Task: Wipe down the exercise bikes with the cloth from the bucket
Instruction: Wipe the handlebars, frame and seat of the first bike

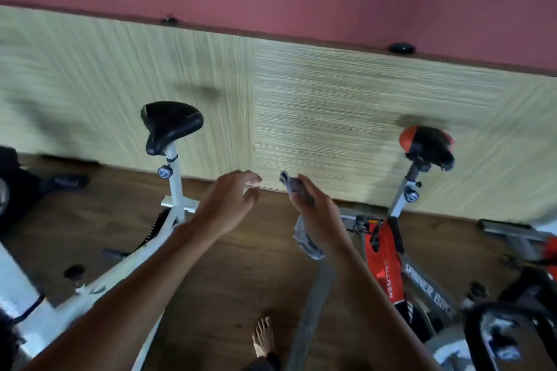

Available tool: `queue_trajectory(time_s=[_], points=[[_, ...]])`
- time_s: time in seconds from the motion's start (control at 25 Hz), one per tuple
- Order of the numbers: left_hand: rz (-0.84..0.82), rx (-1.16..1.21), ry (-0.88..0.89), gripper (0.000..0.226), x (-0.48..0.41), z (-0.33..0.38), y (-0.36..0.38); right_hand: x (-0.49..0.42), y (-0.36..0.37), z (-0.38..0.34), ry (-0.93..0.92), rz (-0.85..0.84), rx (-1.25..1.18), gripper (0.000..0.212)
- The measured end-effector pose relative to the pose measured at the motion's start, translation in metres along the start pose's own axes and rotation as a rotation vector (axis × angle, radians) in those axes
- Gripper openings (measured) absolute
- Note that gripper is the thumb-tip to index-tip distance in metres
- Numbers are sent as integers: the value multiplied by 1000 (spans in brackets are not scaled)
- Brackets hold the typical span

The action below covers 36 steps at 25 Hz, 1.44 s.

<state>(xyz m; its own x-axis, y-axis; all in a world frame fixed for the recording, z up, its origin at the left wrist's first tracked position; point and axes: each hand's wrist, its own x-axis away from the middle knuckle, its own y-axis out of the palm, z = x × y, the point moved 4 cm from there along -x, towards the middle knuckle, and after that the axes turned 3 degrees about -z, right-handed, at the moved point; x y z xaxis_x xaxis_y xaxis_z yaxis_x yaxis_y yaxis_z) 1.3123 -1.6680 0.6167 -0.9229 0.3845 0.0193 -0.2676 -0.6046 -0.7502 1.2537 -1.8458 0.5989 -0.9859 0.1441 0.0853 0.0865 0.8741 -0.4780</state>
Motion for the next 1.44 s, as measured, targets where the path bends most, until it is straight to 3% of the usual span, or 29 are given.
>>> queue_trajectory(time_s=[0.16, 0.4, 0.76, 0.96, 1.12, 1.28, 1.44], points=[[59, 142, -181, 27, -54, -40, -12, -83, 13, 0, -13, -98, 12, 48], [273, 216, -521, 23, -94, -111, -44, -199, 73, -26, -134, -324, 49, 39], [643, 183, -852, 29, -179, -244, -36, -379, 242, -7, -413, -615, -13, 43], [919, 174, -973, 29, -208, -314, -6, -419, 328, 40, -516, -754, -71, 51], [1140, 222, -920, 40, -213, -363, 15, -420, 376, 61, -742, -742, -123, 48], [1183, 194, -708, 42, -226, -406, -2, -436, 414, 50, -925, -538, -208, 47], [1188, 486, -528, 34, -240, -434, -14, -452, 446, 44, -968, -320, -134, 46]])
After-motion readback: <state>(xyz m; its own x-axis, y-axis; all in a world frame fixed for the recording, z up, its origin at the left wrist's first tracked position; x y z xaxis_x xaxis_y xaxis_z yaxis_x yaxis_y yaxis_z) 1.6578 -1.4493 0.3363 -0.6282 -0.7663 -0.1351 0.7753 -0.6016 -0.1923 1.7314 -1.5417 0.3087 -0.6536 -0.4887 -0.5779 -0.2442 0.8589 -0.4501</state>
